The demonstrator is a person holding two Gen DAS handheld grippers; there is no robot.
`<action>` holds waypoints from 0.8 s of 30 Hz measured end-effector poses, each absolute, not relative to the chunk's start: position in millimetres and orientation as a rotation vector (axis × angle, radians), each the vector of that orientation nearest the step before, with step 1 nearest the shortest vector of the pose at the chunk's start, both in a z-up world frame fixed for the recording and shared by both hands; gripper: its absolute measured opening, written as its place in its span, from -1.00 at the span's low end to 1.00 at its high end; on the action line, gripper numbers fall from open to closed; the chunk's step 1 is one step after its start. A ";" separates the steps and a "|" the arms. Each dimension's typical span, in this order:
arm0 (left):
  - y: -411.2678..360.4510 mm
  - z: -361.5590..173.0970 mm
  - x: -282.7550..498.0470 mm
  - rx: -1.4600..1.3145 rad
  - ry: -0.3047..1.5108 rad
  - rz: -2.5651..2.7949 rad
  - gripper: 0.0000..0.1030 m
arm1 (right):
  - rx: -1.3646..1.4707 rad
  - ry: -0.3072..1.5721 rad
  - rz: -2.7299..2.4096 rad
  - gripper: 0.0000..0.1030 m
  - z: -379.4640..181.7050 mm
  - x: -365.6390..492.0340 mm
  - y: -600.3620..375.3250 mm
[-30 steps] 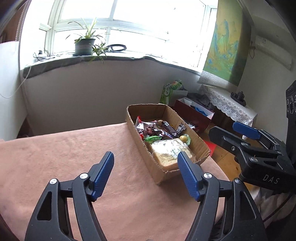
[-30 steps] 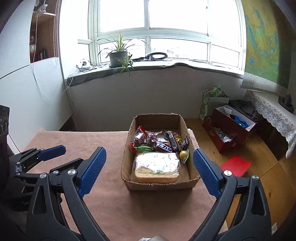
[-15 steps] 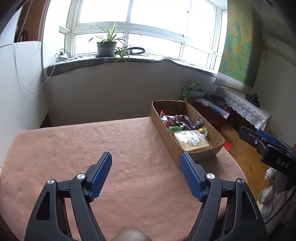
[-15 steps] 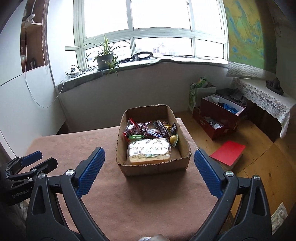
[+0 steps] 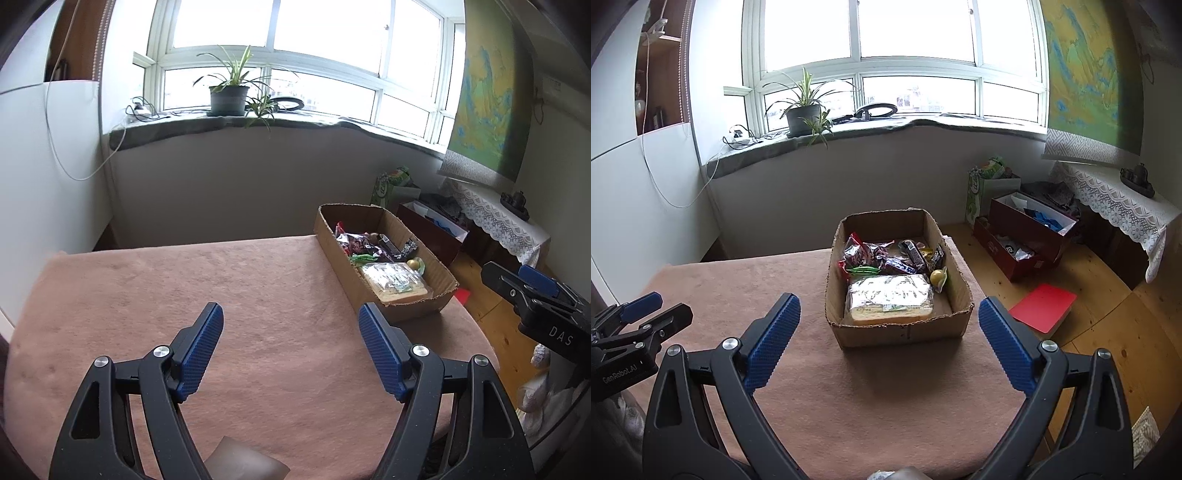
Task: Organize snacks
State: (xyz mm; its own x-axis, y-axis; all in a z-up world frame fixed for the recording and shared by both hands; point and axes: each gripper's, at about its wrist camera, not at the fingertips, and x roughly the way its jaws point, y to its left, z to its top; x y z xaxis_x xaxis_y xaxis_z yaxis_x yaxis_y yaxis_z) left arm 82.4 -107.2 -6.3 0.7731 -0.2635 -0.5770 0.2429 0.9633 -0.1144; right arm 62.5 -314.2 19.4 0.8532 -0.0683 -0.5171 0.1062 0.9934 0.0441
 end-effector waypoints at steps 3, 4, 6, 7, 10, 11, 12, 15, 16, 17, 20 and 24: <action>-105.1 -6.5 81.4 -0.041 0.632 -0.269 0.48 | 0.072 0.541 -0.090 0.93 19.7 62.3 -313.8; -104.7 -6.4 81.1 -0.041 0.632 -0.268 0.48 | 0.072 0.540 -0.091 0.93 19.6 61.7 -313.0; -104.2 -6.2 80.0 -0.042 0.632 -0.265 0.48 | 0.071 0.539 -0.092 0.93 19.8 61.9 -313.0; -104.1 -6.2 80.1 -0.042 0.632 -0.265 0.48 | 0.072 0.540 -0.092 0.93 19.6 61.7 -312.8; -103.4 -6.1 79.5 -0.043 0.632 -0.265 0.48 | 0.070 0.540 -0.092 0.93 19.4 61.2 -312.0; -103.5 -6.1 79.6 -0.042 0.631 -0.263 0.48 | 0.069 0.540 -0.091 0.93 19.5 61.3 -312.3; -103.7 -6.0 78.6 -0.042 0.631 -0.262 0.48 | 0.064 0.541 -0.090 0.93 19.3 60.9 -311.3; -102.9 -6.4 77.7 -0.047 0.632 -0.260 0.48 | 0.054 0.545 -0.087 0.93 19.3 60.3 -309.3; -102.9 -6.5 77.7 -0.049 0.633 -0.259 0.48 | 0.053 0.545 -0.087 0.93 19.5 59.7 -308.9; -102.6 -6.6 77.6 -0.051 0.634 -0.259 0.48 | 0.054 0.544 -0.086 0.93 19.6 59.5 -308.2; -102.6 -6.4 76.8 -0.052 0.635 -0.261 0.48 | 0.054 0.542 -0.088 0.93 19.7 59.5 -307.8; -102.5 -5.4 77.6 -0.053 0.633 -0.258 0.48 | 0.053 0.543 -0.087 0.93 19.2 59.7 -308.0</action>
State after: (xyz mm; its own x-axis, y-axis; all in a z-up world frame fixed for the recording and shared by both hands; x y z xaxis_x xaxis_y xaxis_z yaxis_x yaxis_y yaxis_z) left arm 77.6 -102.5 -5.4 0.7753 -0.2545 -0.5780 0.2223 0.9666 -0.1274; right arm 59.6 -308.0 19.2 0.8524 -0.0684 -0.5184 0.0964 0.9950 0.0272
